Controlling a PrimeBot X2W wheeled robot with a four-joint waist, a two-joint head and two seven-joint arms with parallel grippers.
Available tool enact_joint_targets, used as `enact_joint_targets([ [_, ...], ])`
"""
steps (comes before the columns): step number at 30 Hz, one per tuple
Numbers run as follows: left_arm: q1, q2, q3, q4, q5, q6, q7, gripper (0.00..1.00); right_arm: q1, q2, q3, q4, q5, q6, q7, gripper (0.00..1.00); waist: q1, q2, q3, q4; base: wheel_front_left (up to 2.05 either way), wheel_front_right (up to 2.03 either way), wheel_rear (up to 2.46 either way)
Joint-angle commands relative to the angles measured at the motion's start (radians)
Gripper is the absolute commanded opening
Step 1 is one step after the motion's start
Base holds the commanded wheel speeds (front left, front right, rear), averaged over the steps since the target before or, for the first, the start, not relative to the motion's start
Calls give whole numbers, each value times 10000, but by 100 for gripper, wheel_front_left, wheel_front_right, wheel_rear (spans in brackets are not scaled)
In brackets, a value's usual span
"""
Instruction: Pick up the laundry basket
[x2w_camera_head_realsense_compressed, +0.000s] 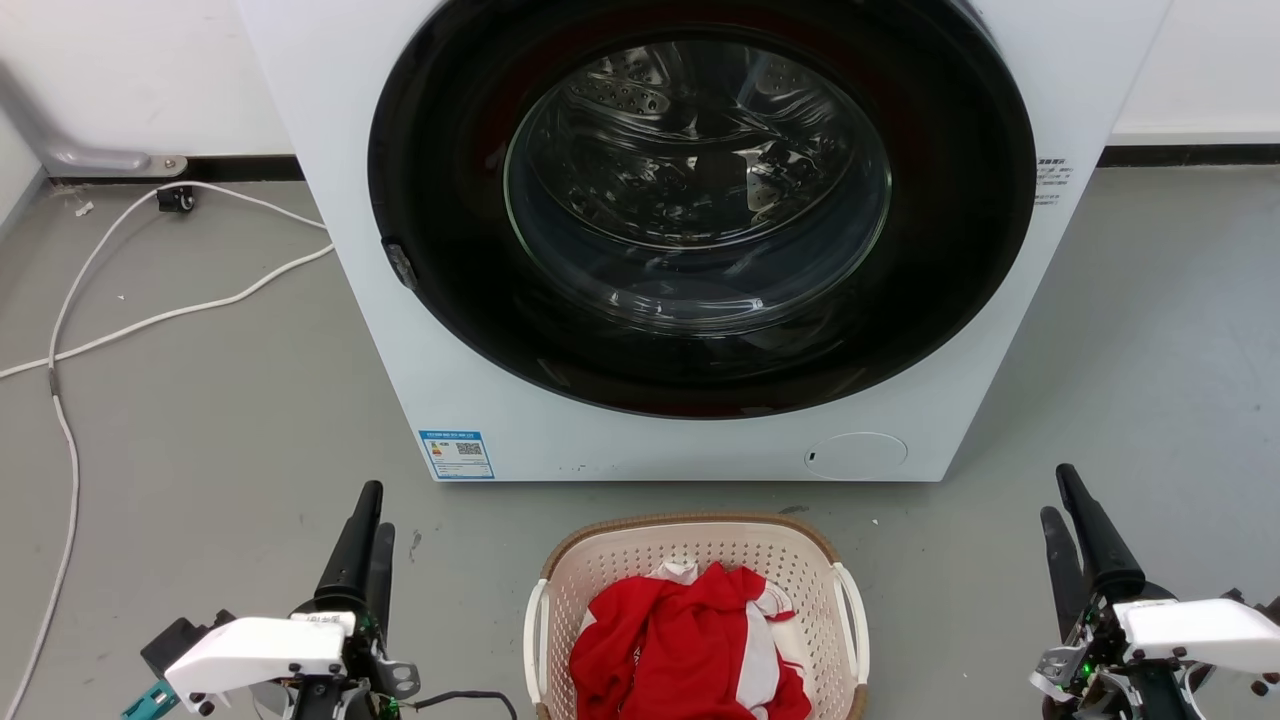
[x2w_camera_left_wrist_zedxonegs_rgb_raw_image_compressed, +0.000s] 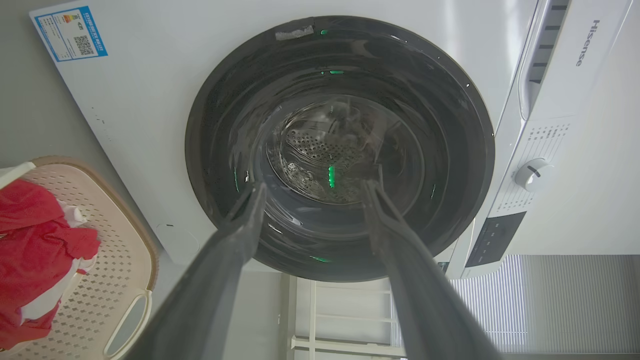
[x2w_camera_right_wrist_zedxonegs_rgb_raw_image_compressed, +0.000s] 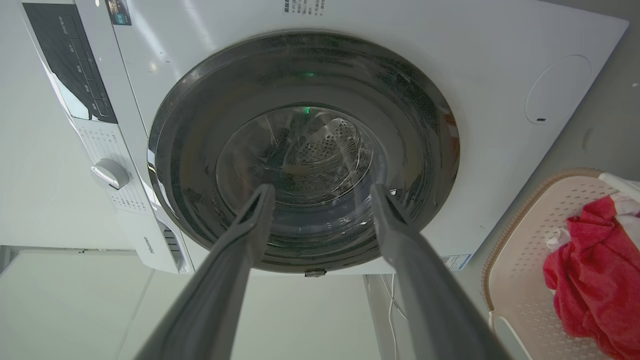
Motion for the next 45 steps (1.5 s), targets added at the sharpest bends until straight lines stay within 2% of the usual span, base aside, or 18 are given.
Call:
enact_joint_targets([
  [1, -311, 35, -65, -243, 227, 0, -90, 100, -237, -85, 28, -227, -268, 0, -91, 100, 0, 0, 1, -2, 0, 0, 0],
  [12, -387, 34, -449, -532, 2443, -1, -562, 100, -273, -108, 173, -473, -2599, 1, -566, 100, -1, 0, 6, -8, 0, 0, 0],
  [24, -440, 34, -864, -669, 4862, -1, -1018, 100, -288, -141, 261, -620, -6116, 1, -1021, 100, -1, 0, 12, -6, 0, 0, 0],
  [38, -471, 33, -1320, -715, 7548, -2, -1481, 100, -261, -24, 242, -631, -8618, 2, -1495, 100, -1, 0, 15, -10, 0, 0, 0],
  [45, -491, 33, -1453, -684, 8438, 34, -1697, 100, -267, 0, 277, -592, -9797, 2, -1701, 100, -1, 0, 15, -25, 0, 0, 0],
])
